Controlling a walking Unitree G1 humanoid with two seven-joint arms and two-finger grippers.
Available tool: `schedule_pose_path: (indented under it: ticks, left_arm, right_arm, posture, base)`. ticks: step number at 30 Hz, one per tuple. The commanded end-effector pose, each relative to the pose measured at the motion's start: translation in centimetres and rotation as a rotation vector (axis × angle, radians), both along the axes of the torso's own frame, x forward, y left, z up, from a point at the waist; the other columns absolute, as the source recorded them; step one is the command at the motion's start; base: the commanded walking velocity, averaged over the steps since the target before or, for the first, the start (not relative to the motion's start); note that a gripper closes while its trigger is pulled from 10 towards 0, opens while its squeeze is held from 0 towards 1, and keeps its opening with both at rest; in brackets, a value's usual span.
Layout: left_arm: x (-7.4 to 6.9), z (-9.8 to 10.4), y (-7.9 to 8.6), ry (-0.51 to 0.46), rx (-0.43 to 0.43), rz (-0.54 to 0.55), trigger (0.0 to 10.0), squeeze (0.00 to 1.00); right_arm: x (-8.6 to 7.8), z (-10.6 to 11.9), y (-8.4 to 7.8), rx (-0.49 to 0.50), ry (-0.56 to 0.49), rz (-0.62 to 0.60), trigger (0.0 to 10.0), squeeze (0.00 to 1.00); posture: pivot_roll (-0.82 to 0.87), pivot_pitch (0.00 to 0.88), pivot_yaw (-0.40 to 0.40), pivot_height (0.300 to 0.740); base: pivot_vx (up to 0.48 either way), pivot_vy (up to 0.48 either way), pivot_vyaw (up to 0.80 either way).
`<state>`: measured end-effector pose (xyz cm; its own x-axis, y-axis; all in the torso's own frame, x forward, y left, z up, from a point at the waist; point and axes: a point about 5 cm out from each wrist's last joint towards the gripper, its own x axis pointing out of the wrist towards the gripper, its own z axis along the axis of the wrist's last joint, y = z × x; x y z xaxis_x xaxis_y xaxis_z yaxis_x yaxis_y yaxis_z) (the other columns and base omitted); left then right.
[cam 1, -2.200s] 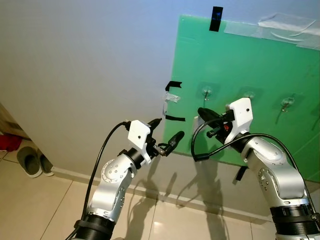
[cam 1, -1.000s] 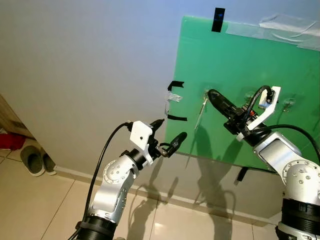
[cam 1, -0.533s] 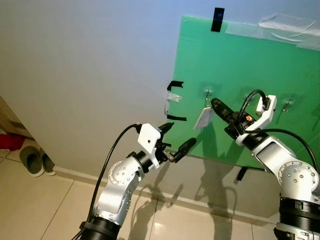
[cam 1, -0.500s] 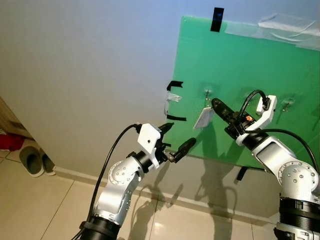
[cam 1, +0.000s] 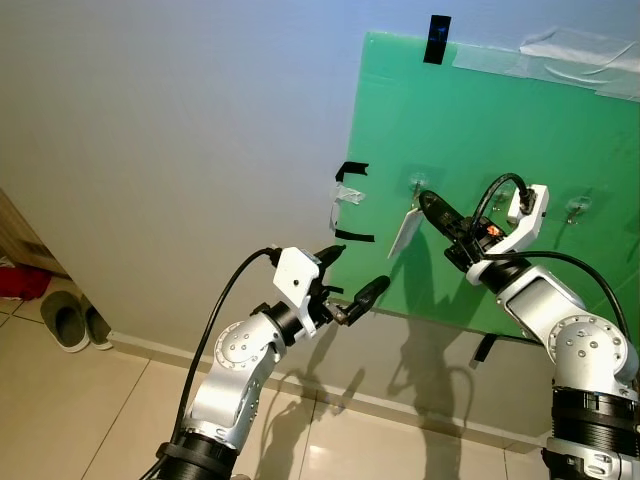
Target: Hang keys on a hook
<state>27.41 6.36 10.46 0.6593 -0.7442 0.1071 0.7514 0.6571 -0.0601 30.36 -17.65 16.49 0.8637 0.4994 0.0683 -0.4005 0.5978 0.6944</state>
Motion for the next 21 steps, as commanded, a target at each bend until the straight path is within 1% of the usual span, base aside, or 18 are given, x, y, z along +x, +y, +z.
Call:
schedule_pose_path:
  ticks: [1,6,16,20,21]
  left_arm:
    - [0.0,0.7,-0.3,-0.030,0.004,-0.021,10.0,0.00]
    - [-0.1,0.7,-0.2,-0.029,0.004,-0.019,10.0,0.00]
    - [-0.1,0.8,-0.3,-0.025,0.002,-0.024,10.0,0.00]
    - [-0.1,0.7,-0.3,-0.021,0.001,-0.025,10.0,0.00]
    - [-0.1,0.7,-0.3,-0.018,0.001,-0.026,10.0,0.00]
  right_arm:
    - [0.3,0.6,0.1,-0.015,-0.027,0.002,10.0,0.00]
    - [0.2,0.6,0.0,-0.033,-0.032,-0.001,10.0,0.00]
    - [0.8,0.3,0.0,-0.052,-0.020,-0.040,10.0,0.00]
    - [1.2,0.3,0.3,-0.030,-0.008,-0.041,10.0,0.00]
    - [1.6,0.1,0.3,-0.006,0.017,-0.054,10.0,0.00]
  posture:
    - [-0.07,0.000,-0.025,0.740]
    - [-0.07,0.000,-0.024,0.740]
    - [-0.07,0.000,-0.019,0.740]
    - [-0.07,0.000,-0.020,0.740]
    - [-0.07,0.000,-0.020,0.740]
  base:
    - [0.000,0.000,0.00]
    - [0.000,0.000,0.00]
    - [0.000,0.000,0.00]
    - [0.000,0.000,0.00]
    - [0.000,0.000,0.00]
